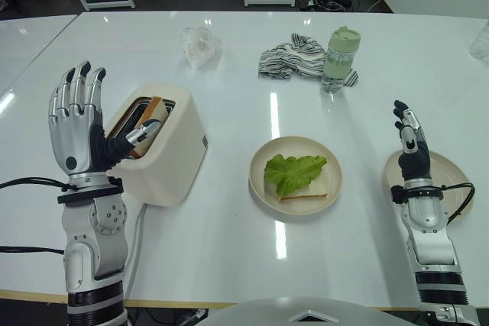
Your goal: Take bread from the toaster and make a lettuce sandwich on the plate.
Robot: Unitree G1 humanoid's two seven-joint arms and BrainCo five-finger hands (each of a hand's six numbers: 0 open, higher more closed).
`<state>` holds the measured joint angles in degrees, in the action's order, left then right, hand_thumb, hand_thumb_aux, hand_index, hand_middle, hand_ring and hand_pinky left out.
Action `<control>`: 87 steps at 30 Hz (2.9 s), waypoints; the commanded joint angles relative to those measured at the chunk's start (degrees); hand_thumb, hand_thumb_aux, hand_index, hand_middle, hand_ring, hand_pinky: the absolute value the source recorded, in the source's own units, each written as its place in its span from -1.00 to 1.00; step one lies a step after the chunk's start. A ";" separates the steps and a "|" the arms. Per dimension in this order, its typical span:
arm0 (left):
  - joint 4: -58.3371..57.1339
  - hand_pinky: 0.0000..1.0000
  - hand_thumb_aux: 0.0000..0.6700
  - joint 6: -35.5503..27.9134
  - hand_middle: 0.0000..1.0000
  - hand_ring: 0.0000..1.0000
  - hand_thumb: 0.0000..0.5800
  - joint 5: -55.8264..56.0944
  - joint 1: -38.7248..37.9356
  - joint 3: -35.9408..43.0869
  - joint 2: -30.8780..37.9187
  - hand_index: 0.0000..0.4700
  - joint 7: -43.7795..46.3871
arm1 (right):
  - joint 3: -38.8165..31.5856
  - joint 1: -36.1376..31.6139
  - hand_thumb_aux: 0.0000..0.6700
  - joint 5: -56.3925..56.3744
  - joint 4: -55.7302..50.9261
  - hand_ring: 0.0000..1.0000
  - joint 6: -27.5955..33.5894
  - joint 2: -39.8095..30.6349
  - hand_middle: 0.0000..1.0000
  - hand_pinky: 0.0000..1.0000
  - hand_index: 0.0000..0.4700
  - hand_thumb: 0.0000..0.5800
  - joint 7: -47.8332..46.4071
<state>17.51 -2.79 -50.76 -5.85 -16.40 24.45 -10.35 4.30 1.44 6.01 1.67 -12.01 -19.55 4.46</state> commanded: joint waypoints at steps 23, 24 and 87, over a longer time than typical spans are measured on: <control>-1.00 -1.00 1.00 -3.88 -1.00 -1.00 1.00 3.00 -2.33 5.84 0.76 1.00 -0.78 | 2.41 0.53 -1.00 2.20 -1.23 -1.00 0.00 0.61 -1.00 -1.00 -1.00 -1.00 -2.56; -0.03 -1.00 1.00 -2.28 -1.00 -1.00 1.00 2.61 -2.08 5.45 0.84 1.00 -3.58 | 2.42 0.54 -1.00 2.26 -1.19 -1.00 0.05 0.62 -1.00 -1.00 -1.00 -1.00 -2.58; -71.71 1.00 1.00 24.29 1.00 1.00 1.00 47.76 47.93 31.60 -14.60 1.00 51.44 | 0.66 1.02 -1.00 6.00 -10.49 -1.00 -1.85 2.10 -1.00 -1.00 -1.00 -1.00 -0.78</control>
<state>-50.93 21.04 -1.74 39.89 15.59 10.00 40.98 4.99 2.37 11.38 -8.83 -13.97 -16.91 3.99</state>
